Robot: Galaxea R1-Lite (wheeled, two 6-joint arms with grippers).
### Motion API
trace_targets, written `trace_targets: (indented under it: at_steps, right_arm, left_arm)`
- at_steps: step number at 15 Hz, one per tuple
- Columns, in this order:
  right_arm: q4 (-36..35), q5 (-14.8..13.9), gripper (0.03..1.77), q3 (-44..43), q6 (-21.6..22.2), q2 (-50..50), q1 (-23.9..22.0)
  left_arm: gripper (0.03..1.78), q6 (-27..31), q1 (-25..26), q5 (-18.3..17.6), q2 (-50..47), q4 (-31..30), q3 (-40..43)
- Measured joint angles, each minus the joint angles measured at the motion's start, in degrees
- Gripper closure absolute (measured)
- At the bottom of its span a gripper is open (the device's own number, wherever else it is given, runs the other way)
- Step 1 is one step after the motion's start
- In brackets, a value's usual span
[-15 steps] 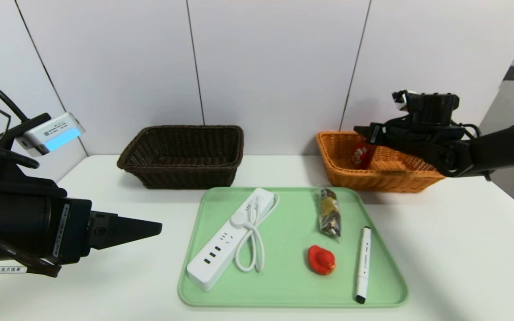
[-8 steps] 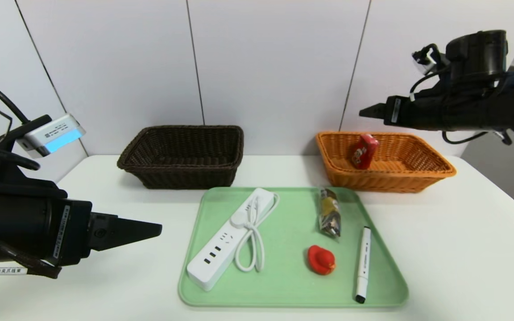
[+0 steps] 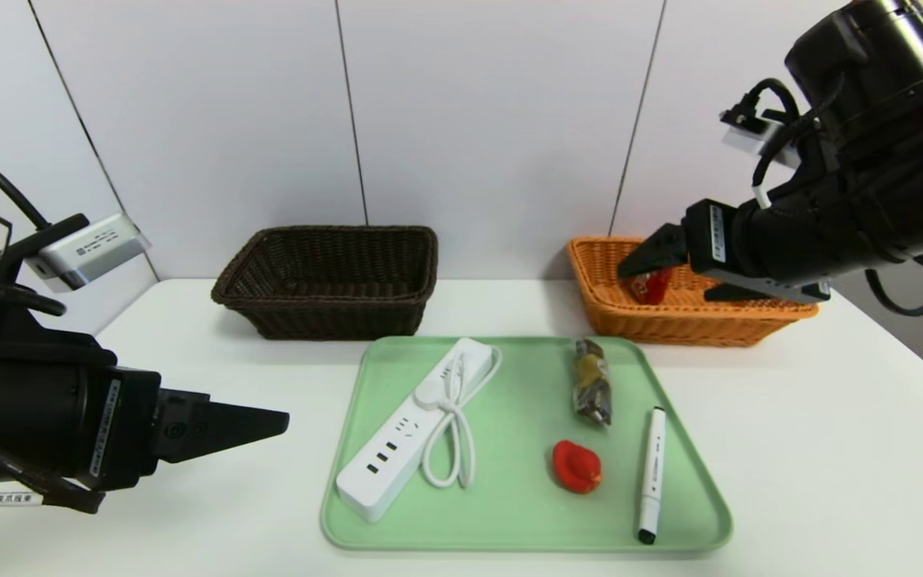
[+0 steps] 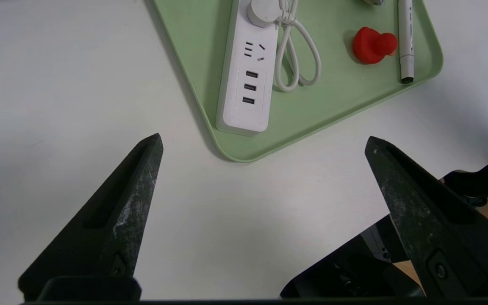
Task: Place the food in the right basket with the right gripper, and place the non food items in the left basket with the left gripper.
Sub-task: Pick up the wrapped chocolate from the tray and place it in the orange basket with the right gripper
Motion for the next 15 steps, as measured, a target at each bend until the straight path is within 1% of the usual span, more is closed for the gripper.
trace_targets:
  at_steps: [2, 3, 5, 8, 9, 15]
  right_arm:
    - [2.73, -0.22, 0.13, -1.52, 5.96, 1.52, 2.29]
    - [3.61, -0.28, 0.13, -1.90, 7.95, 2.68, 3.04]
    - [3.94, -0.96, 0.12, -2.15, 10.34, 5.27, 3.71]
    - [3.67, -4.77, 0.11, -2.23, 12.58, 9.74, 4.06]
    - [3.62, -5.34, 0.11, -2.27, 13.20, 11.34, 4.12]
    - [3.19, -6.21, 0.10, -2.10, 14.23, 18.92, 4.22]
  left_arm:
    - [0.12, -0.01, 0.02, 0.01, -0.66, 0.02, 0.63]
    - [0.12, -0.01, 0.02, 0.00, -1.05, 0.02, 1.08]
    - [0.12, -0.01, 0.04, 0.00, -1.79, 0.02, 1.66]
    - [0.12, -0.04, 0.02, 0.00, -2.62, 0.02, 2.15]
    - [0.12, -0.04, 0.00, 0.00, -2.86, 0.02, 2.27]
    - [0.12, -0.04, 0.04, 0.01, -4.11, 0.06, 2.57]
